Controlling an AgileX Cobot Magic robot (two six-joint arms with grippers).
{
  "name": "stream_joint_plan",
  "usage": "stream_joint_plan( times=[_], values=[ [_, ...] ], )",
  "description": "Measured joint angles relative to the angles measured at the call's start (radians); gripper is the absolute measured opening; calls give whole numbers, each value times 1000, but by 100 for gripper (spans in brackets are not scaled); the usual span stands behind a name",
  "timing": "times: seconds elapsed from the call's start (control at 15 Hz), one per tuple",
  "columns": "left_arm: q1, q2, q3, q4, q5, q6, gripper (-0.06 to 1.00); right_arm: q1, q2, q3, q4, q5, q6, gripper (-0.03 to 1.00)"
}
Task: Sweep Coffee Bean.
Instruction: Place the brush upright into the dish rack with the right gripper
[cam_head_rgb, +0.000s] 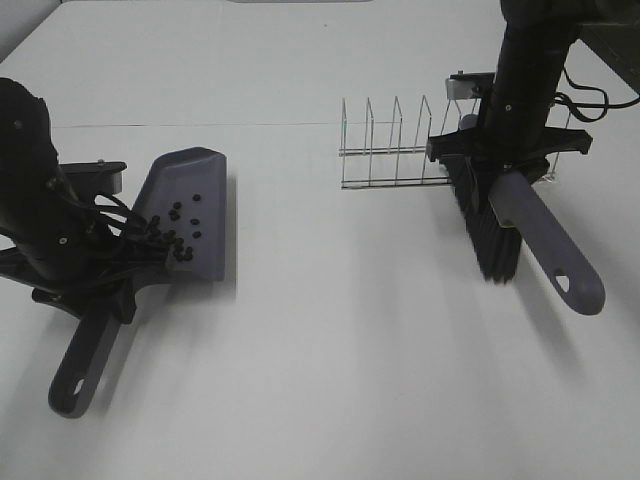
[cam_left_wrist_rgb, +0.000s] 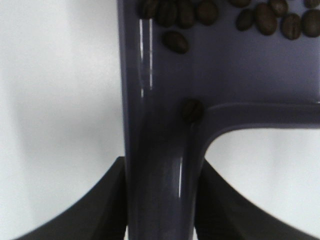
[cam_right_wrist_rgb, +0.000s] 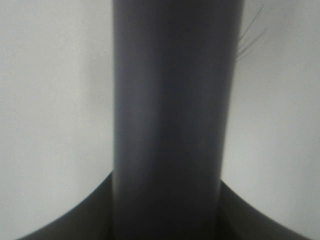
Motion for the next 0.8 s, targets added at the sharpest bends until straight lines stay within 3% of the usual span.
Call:
stream_joint_plan(
  times=[0.47,0.8],
  values=[
    [0,-1,0,1,3,0,33,-26,59,-70,-11,18,-2,34],
    [0,-1,0,1,5,0,33,-53,95,-193,11,14,-82,34]
  ],
)
